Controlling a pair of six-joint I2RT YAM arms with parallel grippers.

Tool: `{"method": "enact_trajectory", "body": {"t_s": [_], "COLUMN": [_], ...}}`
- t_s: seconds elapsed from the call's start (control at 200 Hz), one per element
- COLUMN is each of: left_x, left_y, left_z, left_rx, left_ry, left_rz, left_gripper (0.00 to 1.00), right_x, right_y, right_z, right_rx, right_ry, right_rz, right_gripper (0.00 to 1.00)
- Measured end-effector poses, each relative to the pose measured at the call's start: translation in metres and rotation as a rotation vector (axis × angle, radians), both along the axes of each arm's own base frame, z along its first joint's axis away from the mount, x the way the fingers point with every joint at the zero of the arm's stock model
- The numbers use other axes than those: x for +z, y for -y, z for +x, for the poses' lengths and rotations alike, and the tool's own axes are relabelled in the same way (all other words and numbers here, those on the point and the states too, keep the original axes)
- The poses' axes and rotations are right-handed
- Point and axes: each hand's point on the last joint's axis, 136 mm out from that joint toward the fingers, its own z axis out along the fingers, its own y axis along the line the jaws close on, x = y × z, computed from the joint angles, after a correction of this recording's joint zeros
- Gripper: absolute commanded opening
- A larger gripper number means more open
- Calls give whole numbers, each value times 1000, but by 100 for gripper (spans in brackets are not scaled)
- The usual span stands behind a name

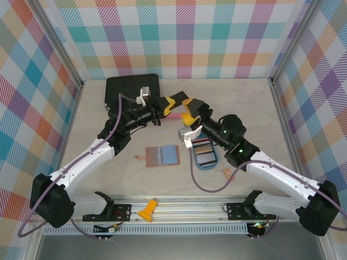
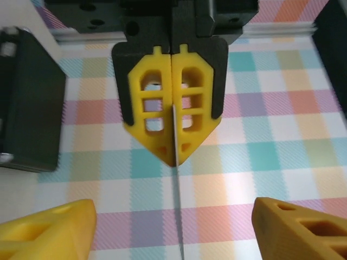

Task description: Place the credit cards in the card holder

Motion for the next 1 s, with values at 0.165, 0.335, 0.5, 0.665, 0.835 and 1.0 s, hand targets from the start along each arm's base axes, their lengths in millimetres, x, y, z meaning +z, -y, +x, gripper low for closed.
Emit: {"method": "enact_trajectory", "body": {"t_s": [0.165, 0.335, 0.5, 0.665, 0.835, 1.0], "left_x": [8, 15, -15, -50, -57, -58], "left_y": [-6, -10, -14, -15, -12, -9], "left_z": [-3, -21, -42, -64, -81, -92], "left_rx": [-19, -106, -268, -462, -566, -614], "left_ry": [252, 598, 829, 990, 1158, 1267], "left_rz": [207, 488, 700, 786, 751, 700], "left_gripper": [0, 0, 0, 0, 0, 0], "right_x": [-6, -9, -15, -26, -34, -43], "right_y": [9, 12, 26, 38, 29, 20], "right_z": [-25, -50, -55, -59, -72, -76], "right_rx": [71, 133, 118, 108, 151, 170], "right_ry": [-364, -768, -1128, -1406, -1613, -1765], "right_rz": [89, 166, 229, 290, 268, 259], "right_gripper": [78, 76, 71, 68, 62, 53]}}
